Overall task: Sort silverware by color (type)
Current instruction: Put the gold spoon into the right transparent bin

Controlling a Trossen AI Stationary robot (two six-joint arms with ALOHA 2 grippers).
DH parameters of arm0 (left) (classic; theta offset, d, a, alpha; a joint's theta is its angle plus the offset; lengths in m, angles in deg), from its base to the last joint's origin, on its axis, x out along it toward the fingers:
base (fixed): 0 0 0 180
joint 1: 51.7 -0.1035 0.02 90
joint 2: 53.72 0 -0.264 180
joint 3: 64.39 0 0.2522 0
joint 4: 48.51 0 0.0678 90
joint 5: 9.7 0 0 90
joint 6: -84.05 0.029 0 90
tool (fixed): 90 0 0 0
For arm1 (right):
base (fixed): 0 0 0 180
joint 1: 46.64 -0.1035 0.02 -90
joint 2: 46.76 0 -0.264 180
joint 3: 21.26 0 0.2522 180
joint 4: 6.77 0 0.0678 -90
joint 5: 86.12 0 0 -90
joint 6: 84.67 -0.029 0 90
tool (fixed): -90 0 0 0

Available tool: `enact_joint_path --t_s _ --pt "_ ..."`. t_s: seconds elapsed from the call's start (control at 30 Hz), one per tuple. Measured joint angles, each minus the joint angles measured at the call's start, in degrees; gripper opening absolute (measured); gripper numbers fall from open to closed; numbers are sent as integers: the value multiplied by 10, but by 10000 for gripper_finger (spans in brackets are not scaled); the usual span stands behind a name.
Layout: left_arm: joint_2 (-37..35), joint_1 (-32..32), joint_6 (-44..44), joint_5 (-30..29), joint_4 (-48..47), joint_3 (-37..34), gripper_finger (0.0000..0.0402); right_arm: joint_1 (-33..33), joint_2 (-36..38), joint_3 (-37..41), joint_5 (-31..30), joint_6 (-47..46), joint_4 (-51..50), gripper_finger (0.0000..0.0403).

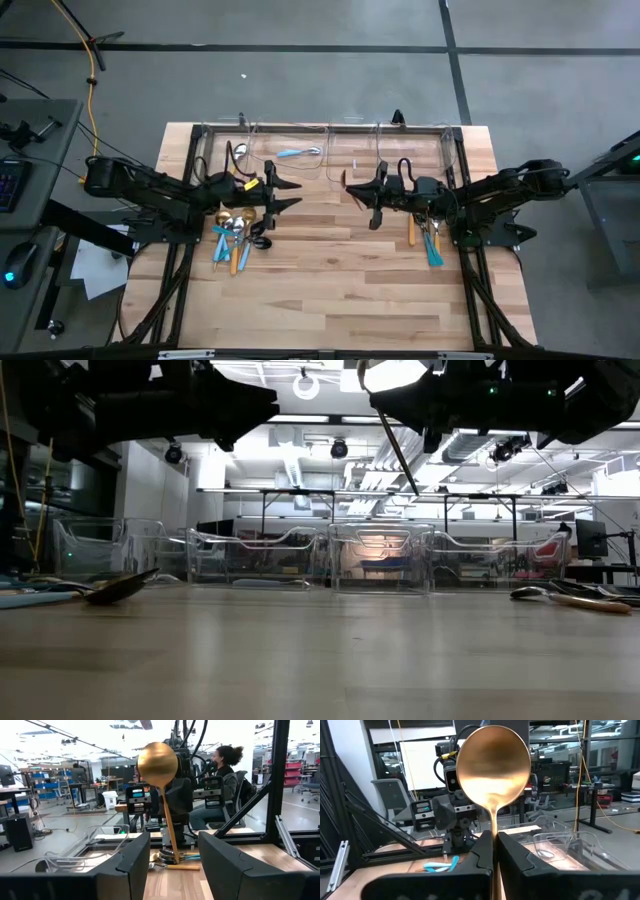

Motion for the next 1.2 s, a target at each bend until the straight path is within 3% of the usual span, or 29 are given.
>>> enact_joint_path --t_s 0.13,0.27,0.37,0.47,0.63,0.73,0.93,1.2 --pt "-3 0 4 0 -2 0 156 1 0 0 -17 10 11 0" --pt "-6 0 14 0 -3 0 156 23 33 -18 -146 94 -13 0" --pt "-6 0 15 0 -4 0 156 52 74 -66 -249 163 -145 0" --pt "-6 0 21 0 -4 0 156 96 98 -139 -297 191 -344 0" --pt "-6 0 24 0 -4 0 156 197 84 -255 -302 165 -680 0" --pt "-6 0 24 0 -4 0 156 262 66 -282 -303 162 -801 0" --pt "-6 0 24 0 -5 0 156 373 30 -283 -262 127 -924 0" --pt "-6 0 24 0 -5 0 156 426 -63 -284 -170 194 -929 0"
